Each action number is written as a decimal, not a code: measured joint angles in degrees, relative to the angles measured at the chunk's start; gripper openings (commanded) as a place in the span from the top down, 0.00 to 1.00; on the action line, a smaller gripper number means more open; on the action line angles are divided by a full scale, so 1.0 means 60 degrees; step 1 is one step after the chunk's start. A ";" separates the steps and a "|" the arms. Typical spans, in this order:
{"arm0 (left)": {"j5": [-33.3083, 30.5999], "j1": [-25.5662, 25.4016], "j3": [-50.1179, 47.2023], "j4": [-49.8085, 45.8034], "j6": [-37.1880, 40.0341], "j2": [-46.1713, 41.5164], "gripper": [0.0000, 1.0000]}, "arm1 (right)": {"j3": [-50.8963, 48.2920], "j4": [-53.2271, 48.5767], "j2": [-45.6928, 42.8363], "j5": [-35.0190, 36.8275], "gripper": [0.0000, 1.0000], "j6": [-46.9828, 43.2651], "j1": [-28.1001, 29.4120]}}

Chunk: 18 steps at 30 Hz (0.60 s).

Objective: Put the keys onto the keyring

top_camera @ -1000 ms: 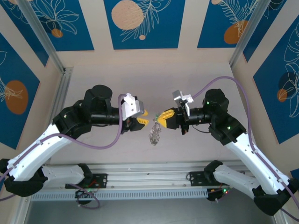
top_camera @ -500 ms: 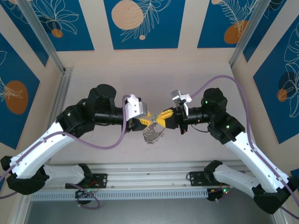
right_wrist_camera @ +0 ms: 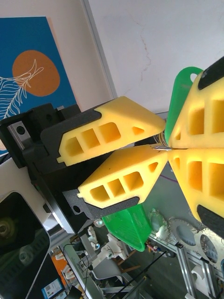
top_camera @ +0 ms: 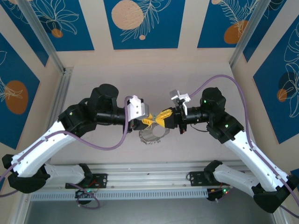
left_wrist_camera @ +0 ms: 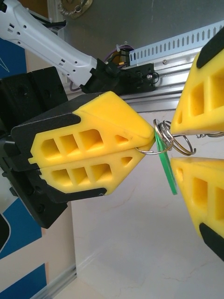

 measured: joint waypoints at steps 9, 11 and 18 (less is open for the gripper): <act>0.0004 -0.0036 0.0142 -0.0025 0.0062 0.0055 0.87 | 0.0157 0.0000 0.0000 0.0000 1.00 0.0000 0.0007; 0.0000 -0.0062 0.0142 -0.0029 0.0062 0.0062 0.87 | 0.0164 0.0000 0.0000 -0.0004 1.00 0.0000 0.0007; -0.0004 -0.0109 0.0146 -0.0051 0.0062 0.0113 0.94 | 0.0164 -0.0004 0.0000 -0.0025 1.00 0.0004 0.0007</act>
